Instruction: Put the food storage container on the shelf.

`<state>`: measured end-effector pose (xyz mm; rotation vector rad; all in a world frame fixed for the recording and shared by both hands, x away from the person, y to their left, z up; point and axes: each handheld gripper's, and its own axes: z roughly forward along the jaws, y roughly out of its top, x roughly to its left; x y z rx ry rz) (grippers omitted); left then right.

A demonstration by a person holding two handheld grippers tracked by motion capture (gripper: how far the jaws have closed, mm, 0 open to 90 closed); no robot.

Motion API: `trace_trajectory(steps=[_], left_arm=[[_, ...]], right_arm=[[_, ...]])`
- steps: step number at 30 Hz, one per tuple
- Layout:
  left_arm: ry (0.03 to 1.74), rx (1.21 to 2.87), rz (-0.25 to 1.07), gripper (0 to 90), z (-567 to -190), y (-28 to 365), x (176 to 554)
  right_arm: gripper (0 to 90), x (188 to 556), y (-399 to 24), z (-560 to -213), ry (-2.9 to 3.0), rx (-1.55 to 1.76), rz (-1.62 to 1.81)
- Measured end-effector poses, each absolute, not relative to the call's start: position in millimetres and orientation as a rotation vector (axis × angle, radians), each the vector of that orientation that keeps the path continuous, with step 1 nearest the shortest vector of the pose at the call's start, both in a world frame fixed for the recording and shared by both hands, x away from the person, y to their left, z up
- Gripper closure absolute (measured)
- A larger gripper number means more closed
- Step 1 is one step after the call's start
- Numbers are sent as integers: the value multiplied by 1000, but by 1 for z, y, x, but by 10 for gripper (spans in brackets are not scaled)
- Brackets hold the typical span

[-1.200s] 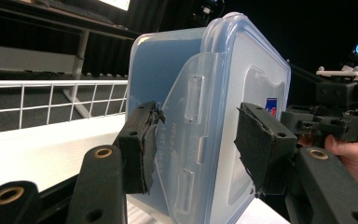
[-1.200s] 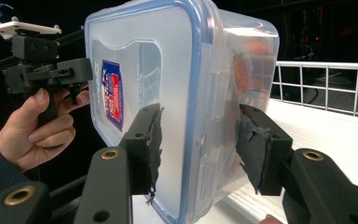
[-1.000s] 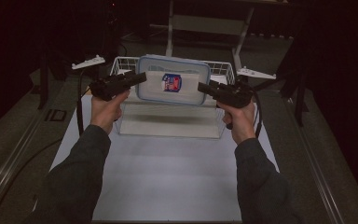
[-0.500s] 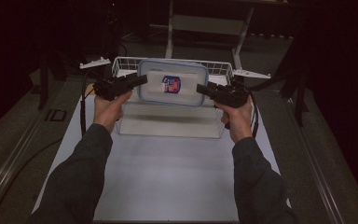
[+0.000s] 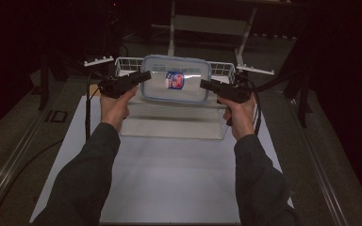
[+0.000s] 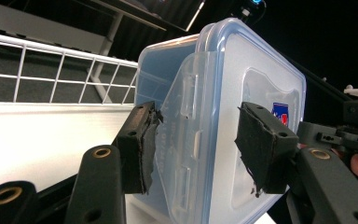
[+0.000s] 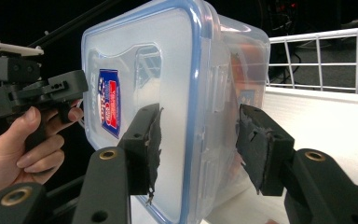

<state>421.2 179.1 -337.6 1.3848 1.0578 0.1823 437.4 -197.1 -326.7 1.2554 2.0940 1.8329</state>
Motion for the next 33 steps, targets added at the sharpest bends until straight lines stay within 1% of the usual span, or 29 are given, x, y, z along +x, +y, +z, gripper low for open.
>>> trace_trajectory(steps=[12, 16, 18, 19, 20, 21, 22, 23, 24, 26, 29, 33], left_arm=[[1085, 1353, 193, 475, -339, 176, 426], [1132, 1301, 195, 474, -343, 174, 431], [1154, 1321, 217, 487, -344, 171, 432], [1160, 1340, 224, 522, -345, 169, 433], [1160, 1340, 224, 519, -345, 169, 433], [1163, 1365, 218, 510, -348, 166, 434], [1172, 1344, 213, 486, -350, 165, 434], [1171, 1332, 202, 484, -350, 167, 433], [1171, 1332, 202, 509, -350, 167, 433], [1169, 1347, 216, 506, -348, 166, 432], [1146, 1375, 242, 524, -346, 169, 429], [1118, 1407, 276, 521, -339, 178, 422]], right_arm=[[488, 442, -196, -325, 2069, 1295, 1807], [475, 442, -194, -326, 2059, 1300, 1800], [458, 442, -193, -328, 2052, 1308, 1798], [442, 442, -193, -328, 2048, 1322, 1788], [442, 442, -193, -328, 2048, 1322, 1788], [467, 444, -193, -330, 2034, 1345, 1769], [463, 445, -192, -330, 2031, 1357, 1752], [479, 446, -193, -331, 2020, 1372, 1748], [479, 446, -193, -331, 2020, 1372, 1748], [483, 448, -193, -330, 1991, 1411, 1743], [499, 442, -188, -326, 1984, 1333, 1666], [509, 433, -187, -319, 2013, 1223, 1597]])
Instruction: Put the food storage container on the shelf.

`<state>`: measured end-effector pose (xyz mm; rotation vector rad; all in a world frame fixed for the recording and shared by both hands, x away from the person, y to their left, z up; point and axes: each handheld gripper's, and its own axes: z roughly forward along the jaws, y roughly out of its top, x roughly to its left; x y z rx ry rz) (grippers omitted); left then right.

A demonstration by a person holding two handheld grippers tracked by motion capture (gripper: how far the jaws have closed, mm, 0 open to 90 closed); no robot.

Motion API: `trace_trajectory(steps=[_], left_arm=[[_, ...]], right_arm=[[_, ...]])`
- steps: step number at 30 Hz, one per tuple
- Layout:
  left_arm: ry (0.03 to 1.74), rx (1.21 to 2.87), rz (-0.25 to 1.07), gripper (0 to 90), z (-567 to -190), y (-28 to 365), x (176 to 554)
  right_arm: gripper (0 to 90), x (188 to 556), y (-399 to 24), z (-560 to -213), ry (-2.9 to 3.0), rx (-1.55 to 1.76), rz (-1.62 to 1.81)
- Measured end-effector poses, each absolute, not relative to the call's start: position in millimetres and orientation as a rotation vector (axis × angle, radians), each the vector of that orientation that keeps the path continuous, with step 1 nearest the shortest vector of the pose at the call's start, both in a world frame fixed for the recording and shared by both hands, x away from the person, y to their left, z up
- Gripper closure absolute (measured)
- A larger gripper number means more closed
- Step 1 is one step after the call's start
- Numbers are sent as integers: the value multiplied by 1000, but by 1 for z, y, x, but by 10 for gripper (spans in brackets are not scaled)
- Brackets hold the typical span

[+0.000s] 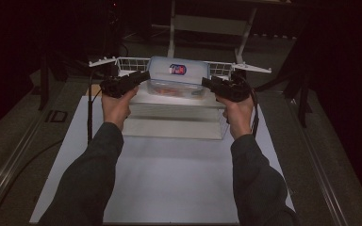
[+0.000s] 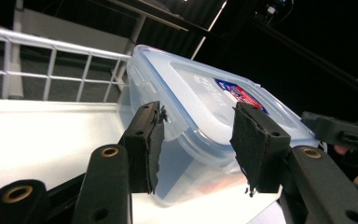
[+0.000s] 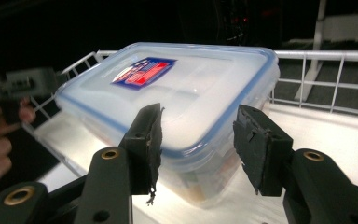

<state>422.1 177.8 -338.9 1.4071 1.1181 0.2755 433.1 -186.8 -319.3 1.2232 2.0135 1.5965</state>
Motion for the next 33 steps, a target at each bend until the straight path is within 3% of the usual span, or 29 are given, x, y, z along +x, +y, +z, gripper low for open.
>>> trace_trajectory(steps=[11, 16, 28, 33], left_arm=[[1081, 1555, 359, 473, -330, 200, 402], [1033, 1591, 382, 473, -329, 209, 375], [932, 1846, 496, 445, -346, 211, 315], [913, 1868, 515, 415, -357, 211, 298]], right_arm=[[478, 405, -189, -306, 2144, 988, 1407], [468, 392, -194, -309, 2194, 939, 1369], [458, 341, -215, -338, 2287, 875, 1351], [452, 325, -219, -351, 2304, 862, 1333]])
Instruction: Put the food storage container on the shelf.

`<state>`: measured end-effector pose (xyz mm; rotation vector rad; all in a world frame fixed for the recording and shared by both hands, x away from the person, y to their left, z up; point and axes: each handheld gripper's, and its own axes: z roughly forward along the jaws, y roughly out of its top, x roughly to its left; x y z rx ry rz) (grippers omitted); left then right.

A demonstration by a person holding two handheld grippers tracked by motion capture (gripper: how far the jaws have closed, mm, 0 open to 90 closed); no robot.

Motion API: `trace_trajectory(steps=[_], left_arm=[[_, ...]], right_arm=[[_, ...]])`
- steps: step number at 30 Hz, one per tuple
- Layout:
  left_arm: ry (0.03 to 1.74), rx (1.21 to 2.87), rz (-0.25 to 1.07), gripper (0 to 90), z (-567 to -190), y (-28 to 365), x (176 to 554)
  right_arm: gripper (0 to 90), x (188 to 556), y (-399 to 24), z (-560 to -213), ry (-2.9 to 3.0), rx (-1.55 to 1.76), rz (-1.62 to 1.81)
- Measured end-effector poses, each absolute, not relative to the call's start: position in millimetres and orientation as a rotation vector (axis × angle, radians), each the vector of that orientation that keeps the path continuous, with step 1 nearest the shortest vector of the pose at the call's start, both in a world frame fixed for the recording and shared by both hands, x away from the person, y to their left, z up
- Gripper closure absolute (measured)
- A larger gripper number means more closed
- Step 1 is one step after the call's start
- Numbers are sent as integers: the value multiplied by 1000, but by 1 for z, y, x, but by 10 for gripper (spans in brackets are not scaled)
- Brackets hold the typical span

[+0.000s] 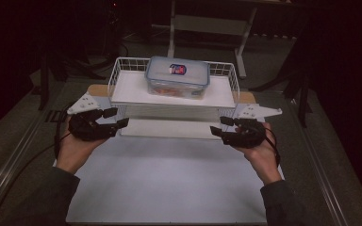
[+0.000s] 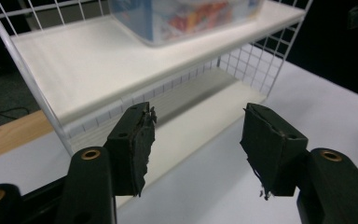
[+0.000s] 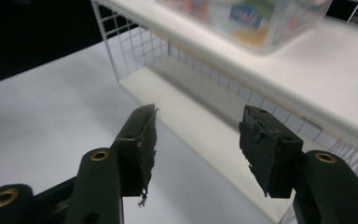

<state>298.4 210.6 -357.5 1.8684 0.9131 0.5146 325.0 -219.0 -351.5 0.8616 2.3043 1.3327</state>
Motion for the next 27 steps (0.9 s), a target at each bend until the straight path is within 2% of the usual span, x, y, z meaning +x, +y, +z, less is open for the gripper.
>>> trace_trajectory(steps=[9, 20, 27], left_arm=[[928, 1906, 576, 390, -392, 214, 263], [966, 1921, 569, 338, -438, 230, 231], [1008, 1872, 563, 340, -459, 245, 216]], right_arm=[[392, 290, -237, -383, 2298, 869, 1284], [306, 249, -259, -432, 2268, 920, 1261], [294, 231, -269, -442, 2223, 942, 1266]])
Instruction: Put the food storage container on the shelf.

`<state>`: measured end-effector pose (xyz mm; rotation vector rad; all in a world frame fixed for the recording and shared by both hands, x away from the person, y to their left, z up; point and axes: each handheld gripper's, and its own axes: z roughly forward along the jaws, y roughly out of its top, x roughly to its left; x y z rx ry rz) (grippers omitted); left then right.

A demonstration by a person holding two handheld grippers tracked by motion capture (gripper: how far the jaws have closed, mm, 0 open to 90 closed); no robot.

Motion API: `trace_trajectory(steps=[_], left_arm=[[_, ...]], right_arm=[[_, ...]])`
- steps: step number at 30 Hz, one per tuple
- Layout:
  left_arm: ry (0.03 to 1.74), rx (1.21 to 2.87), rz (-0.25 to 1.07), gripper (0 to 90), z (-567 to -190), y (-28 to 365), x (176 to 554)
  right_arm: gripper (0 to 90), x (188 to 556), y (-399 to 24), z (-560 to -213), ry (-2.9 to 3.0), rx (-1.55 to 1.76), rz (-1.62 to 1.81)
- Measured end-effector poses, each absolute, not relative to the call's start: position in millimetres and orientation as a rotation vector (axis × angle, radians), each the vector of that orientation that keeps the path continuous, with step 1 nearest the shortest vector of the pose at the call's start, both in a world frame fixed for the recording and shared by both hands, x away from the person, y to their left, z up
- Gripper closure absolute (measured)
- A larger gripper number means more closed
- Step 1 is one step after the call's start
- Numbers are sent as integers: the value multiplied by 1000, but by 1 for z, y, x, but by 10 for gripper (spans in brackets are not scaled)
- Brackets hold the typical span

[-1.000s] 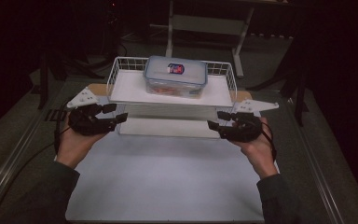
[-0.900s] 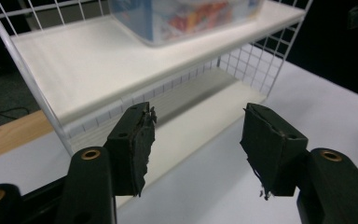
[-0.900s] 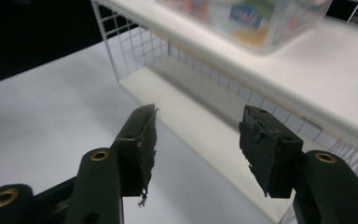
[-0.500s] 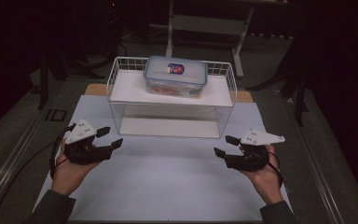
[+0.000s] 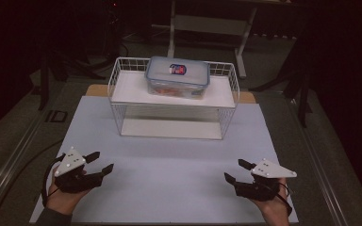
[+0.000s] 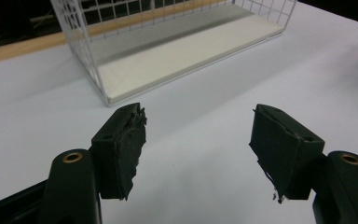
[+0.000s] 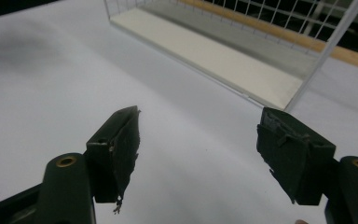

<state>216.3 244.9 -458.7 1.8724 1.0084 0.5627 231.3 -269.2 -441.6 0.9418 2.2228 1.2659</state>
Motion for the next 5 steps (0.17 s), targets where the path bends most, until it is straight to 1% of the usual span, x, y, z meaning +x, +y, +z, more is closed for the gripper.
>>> trace_trajectory(steps=[5], left_arm=[[1025, 1846, 559, 337, -462, 251, 214]], right_arm=[[287, 227, -271, -440, 2193, 937, 1274]])
